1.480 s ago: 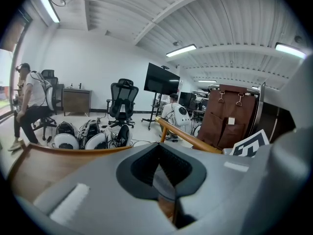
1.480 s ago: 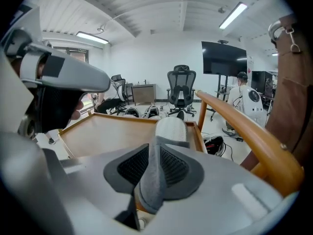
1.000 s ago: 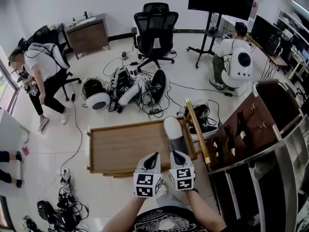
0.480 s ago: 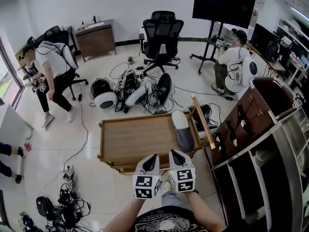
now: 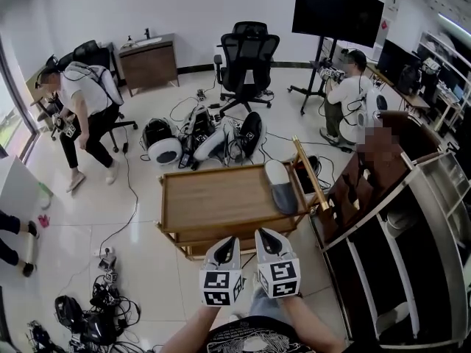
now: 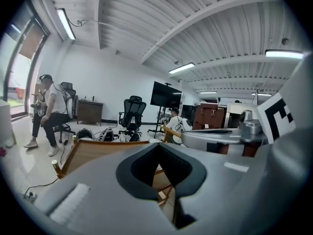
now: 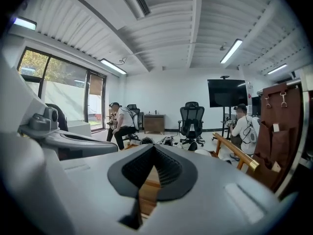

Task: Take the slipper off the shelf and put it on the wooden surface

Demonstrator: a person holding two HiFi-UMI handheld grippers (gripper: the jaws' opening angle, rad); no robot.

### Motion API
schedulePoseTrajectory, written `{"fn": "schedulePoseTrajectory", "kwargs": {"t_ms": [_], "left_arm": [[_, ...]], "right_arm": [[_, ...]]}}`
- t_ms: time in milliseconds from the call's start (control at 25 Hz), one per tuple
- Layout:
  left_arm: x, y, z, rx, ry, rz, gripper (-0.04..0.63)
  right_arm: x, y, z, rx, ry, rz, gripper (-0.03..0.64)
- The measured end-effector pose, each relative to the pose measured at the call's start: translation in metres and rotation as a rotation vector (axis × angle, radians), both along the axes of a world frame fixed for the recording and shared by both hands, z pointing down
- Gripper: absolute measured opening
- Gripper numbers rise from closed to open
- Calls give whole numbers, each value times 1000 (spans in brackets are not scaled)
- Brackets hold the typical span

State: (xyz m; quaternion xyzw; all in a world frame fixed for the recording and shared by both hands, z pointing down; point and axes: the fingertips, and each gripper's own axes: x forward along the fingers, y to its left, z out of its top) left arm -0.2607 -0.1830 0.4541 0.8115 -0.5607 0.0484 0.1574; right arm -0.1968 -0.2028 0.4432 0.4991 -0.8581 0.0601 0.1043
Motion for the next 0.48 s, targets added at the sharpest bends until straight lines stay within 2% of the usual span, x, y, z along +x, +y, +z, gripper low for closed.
{"fn": "schedulePoseTrajectory", "kwargs": {"t_ms": [480], "left_arm": [[-6, 45, -23, 54, 22, 2, 5]], "right_arm": [[-19, 54, -38, 58, -33, -49, 0]]}}
